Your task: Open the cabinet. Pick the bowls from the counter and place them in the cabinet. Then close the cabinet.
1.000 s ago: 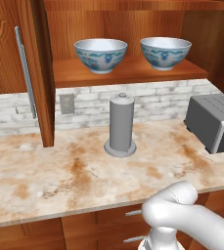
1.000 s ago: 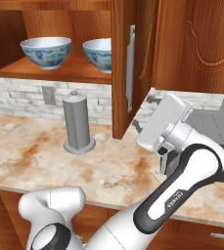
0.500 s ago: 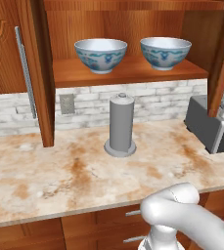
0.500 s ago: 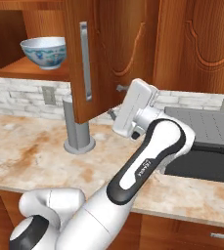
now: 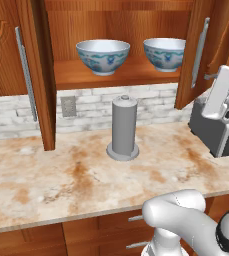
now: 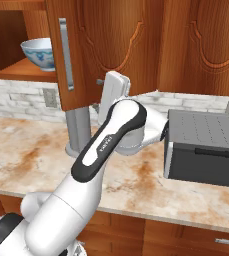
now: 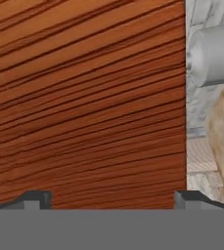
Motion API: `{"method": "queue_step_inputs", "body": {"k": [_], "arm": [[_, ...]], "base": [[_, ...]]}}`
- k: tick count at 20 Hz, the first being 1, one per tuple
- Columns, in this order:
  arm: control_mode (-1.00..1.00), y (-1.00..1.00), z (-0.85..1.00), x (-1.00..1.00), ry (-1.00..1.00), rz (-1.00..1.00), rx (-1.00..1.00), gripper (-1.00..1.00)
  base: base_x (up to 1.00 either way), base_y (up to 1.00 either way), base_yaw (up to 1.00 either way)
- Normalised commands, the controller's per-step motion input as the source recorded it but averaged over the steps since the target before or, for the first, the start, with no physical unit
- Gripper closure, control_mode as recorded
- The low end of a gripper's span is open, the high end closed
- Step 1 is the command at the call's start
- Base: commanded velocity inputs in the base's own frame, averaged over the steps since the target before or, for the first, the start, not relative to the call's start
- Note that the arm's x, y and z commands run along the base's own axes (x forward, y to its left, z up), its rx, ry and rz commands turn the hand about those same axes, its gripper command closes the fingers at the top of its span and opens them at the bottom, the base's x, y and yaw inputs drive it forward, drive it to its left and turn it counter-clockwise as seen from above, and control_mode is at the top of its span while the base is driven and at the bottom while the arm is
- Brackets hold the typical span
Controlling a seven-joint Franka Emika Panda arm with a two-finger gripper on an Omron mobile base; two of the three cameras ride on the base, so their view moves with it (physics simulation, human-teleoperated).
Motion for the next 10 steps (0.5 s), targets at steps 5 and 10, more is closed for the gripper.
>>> {"method": "queue_step_inputs", "body": {"k": [5, 10], "arm": [[-1.00, 0.36, 0.00, 0.99, 0.06, -0.27, -0.05, -1.00], [-1.00, 0.00, 0.00, 1.00, 0.12, -0.21, 0.00, -1.00]], "base": [[0.00, 0.00, 0.00], [0.00, 0.00, 0.00]]}}
